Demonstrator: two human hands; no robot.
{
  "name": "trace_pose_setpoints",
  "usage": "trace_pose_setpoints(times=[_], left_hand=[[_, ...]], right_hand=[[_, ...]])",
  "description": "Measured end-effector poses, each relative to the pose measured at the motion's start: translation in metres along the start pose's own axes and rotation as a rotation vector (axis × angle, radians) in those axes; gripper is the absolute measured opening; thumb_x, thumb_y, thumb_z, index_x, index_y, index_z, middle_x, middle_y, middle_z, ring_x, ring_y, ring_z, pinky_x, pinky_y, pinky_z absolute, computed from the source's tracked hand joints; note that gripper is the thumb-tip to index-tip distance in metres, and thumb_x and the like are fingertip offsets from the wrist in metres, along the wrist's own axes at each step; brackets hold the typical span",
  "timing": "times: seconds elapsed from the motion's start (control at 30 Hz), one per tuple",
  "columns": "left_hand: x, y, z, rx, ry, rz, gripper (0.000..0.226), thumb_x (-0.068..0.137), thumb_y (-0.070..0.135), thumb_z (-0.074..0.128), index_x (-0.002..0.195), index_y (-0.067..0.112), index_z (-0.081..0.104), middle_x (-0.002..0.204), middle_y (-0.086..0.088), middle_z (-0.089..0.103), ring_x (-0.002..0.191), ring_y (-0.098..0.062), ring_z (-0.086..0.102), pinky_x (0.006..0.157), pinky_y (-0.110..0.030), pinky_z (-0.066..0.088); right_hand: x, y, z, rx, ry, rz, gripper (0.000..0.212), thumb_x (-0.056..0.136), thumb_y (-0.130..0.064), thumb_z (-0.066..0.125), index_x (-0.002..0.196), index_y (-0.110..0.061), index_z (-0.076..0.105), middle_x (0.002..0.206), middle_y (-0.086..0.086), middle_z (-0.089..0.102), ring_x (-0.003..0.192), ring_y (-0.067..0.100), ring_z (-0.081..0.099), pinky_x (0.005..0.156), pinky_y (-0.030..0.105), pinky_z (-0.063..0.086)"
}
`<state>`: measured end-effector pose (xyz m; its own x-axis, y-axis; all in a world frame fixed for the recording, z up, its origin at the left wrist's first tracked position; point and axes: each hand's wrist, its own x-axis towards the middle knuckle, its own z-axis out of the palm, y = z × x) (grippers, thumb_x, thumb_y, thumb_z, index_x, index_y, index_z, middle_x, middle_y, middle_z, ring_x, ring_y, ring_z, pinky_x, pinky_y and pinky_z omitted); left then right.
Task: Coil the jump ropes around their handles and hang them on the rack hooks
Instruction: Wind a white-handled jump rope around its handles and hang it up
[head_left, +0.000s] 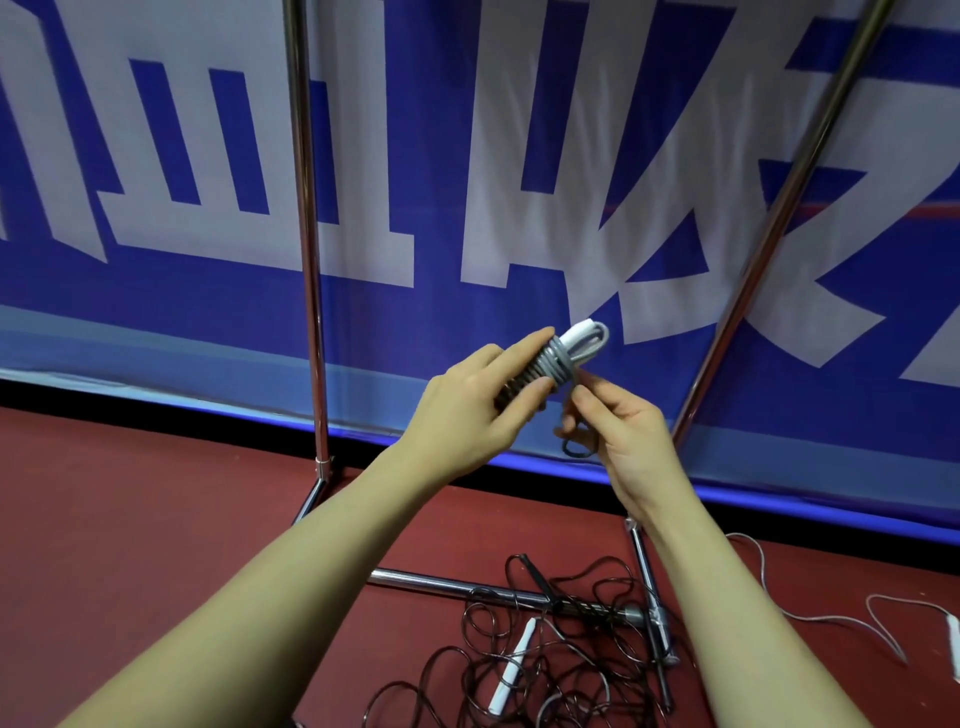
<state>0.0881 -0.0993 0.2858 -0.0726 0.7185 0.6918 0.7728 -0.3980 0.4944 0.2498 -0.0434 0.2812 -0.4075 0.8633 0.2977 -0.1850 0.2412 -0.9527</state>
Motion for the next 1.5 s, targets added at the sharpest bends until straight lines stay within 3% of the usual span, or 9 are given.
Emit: trace_pose_setpoints(times=[0.3,0.47,0.6,0.73,0.93,1.1,1.23,1.4,1.5], left_hand=[[0.008,0.001,-0.006,0.135,-0.07,-0.023,0.074,0.079,0.049,0.071,0.145,0.035,0.04,0.1,0.005,0.038,0.09,-0.014,0.045,0.073,-0.042,0.05],[0.008,-0.002,-0.007,0.285,0.033,0.113,0.062,0.089,0.048,0.042,0.145,0.023,0.042,0.102,0.0,0.059,0.087,-0.021,0.052,0.062,-0.029,0.041],[0.004,-0.001,-0.003,0.07,-0.071,0.004,0.053,0.093,0.047,0.037,0.141,0.027,0.048,0.099,0.003,0.065,0.082,-0.016,0.057,0.07,-0.037,0.05],[0.0,-0.011,-0.002,-0.086,-0.159,0.026,0.067,0.083,0.048,0.065,0.141,0.021,0.048,0.11,0.003,0.046,0.089,-0.006,0.051,0.083,-0.026,0.047],[0.002,-0.011,-0.001,0.172,-0.008,0.099,0.06,0.088,0.049,0.045,0.144,0.026,0.045,0.097,0.006,0.053,0.075,-0.011,0.046,0.057,-0.03,0.045],[0.002,-0.007,-0.001,0.002,-0.019,0.01,0.048,0.093,0.045,0.045,0.14,0.046,0.036,0.089,0.006,0.063,0.074,-0.015,0.056,0.066,-0.042,0.052],[0.002,-0.003,0.003,-0.295,-0.106,-0.109,0.043,0.095,0.031,0.052,0.137,0.04,0.05,0.084,0.008,0.066,0.069,-0.011,0.059,0.07,-0.031,0.05],[0.001,-0.007,0.005,0.161,-0.114,0.024,0.067,0.082,0.063,0.054,0.144,0.044,0.036,0.107,0.003,0.049,0.068,-0.018,0.055,0.057,-0.034,0.048],[0.001,-0.011,0.007,0.362,-0.06,0.113,0.072,0.079,0.048,0.069,0.144,0.034,0.042,0.104,-0.006,0.05,0.068,-0.018,0.048,0.044,-0.024,0.033]], right_hand=[[0.0,0.002,-0.001,0.234,-0.008,0.06,0.024,0.093,0.003,0.048,0.104,-0.009,0.066,0.069,-0.001,0.057,0.053,0.007,0.047,0.06,0.023,0.048],[0.002,0.003,0.0,0.168,-0.057,0.035,0.027,0.095,0.001,0.046,0.109,-0.013,0.064,0.071,-0.006,0.062,0.061,0.005,0.055,0.074,0.026,0.054],[0.002,0.006,0.001,0.114,-0.098,0.038,0.026,0.097,-0.004,0.045,0.116,-0.014,0.061,0.071,-0.004,0.058,0.062,0.006,0.053,0.079,0.029,0.052],[-0.002,0.005,-0.001,0.151,-0.062,0.067,0.023,0.091,-0.008,0.052,0.11,-0.012,0.064,0.066,-0.004,0.056,0.056,0.005,0.051,0.07,0.024,0.049],[-0.003,0.002,0.004,0.258,-0.027,0.117,0.021,0.078,-0.019,0.063,0.095,-0.008,0.069,0.068,0.004,0.053,0.051,0.014,0.051,0.081,0.05,0.057],[-0.003,-0.002,0.005,0.312,-0.032,0.112,0.026,0.081,-0.015,0.058,0.106,-0.009,0.066,0.07,0.001,0.056,0.053,0.008,0.046,0.054,0.025,0.051],[-0.001,0.001,0.004,0.226,-0.007,0.08,0.018,0.093,-0.006,0.052,0.104,-0.007,0.066,0.067,0.001,0.055,0.055,0.008,0.045,0.05,0.021,0.041],[-0.003,0.0,0.004,0.177,0.075,0.061,0.024,0.095,-0.005,0.053,0.078,-0.006,0.069,0.062,0.003,0.053,0.052,0.009,0.043,0.045,0.021,0.035],[-0.003,-0.001,0.005,0.13,0.114,0.058,0.024,0.093,-0.006,0.056,0.074,-0.009,0.07,0.06,0.003,0.054,0.05,0.009,0.044,0.044,0.021,0.035]])
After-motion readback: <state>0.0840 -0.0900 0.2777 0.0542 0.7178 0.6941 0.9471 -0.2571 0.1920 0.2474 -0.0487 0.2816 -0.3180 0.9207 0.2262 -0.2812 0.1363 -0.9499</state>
